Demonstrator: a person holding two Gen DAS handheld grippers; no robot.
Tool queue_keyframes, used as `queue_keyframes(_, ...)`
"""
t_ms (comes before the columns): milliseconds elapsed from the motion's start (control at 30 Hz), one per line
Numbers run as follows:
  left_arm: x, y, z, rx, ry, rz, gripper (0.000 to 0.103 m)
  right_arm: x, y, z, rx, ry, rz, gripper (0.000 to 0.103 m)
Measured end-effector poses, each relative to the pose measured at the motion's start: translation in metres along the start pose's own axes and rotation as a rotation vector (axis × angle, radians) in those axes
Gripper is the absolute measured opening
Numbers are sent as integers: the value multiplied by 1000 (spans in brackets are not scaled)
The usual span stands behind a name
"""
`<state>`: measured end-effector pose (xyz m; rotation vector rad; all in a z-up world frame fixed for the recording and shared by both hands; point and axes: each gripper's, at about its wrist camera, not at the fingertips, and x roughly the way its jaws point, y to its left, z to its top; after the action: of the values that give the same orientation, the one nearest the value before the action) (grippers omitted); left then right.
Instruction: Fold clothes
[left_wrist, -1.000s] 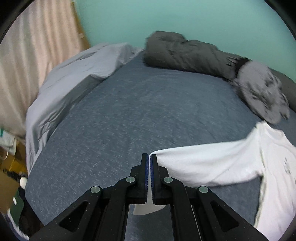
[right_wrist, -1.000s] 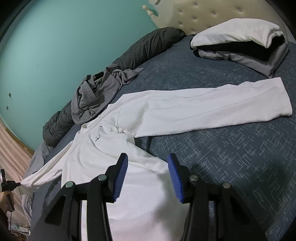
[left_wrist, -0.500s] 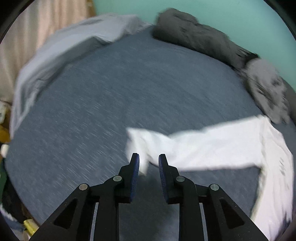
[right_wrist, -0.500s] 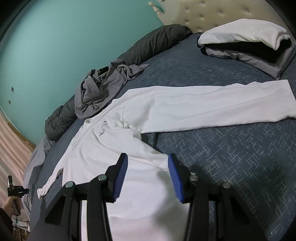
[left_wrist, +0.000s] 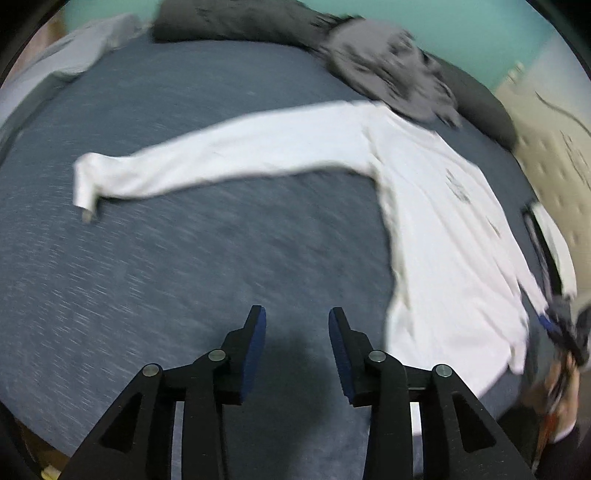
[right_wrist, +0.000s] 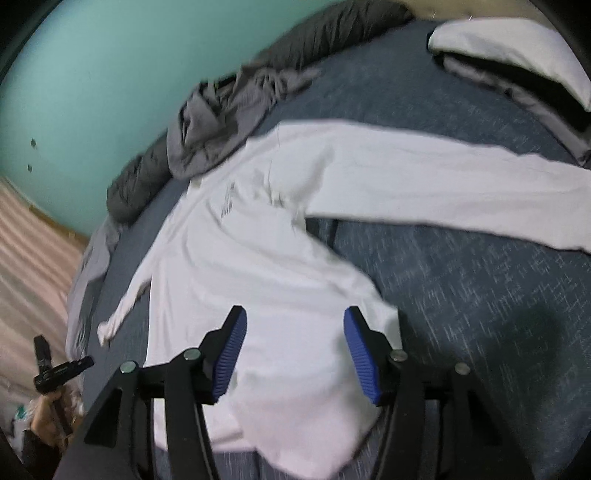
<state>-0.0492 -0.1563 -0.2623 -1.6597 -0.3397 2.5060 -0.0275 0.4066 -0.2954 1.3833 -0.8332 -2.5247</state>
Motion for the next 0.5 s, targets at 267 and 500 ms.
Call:
queue_keyframes(267, 32, -39, -54, 45, 96, -60, 43, -14, -27, -14, 19, 203, -6, 58)
queue_keyframes(500, 34, -46, -75, 10, 101, -78, 43, -13, -25, -44, -25, 269, 12, 58)
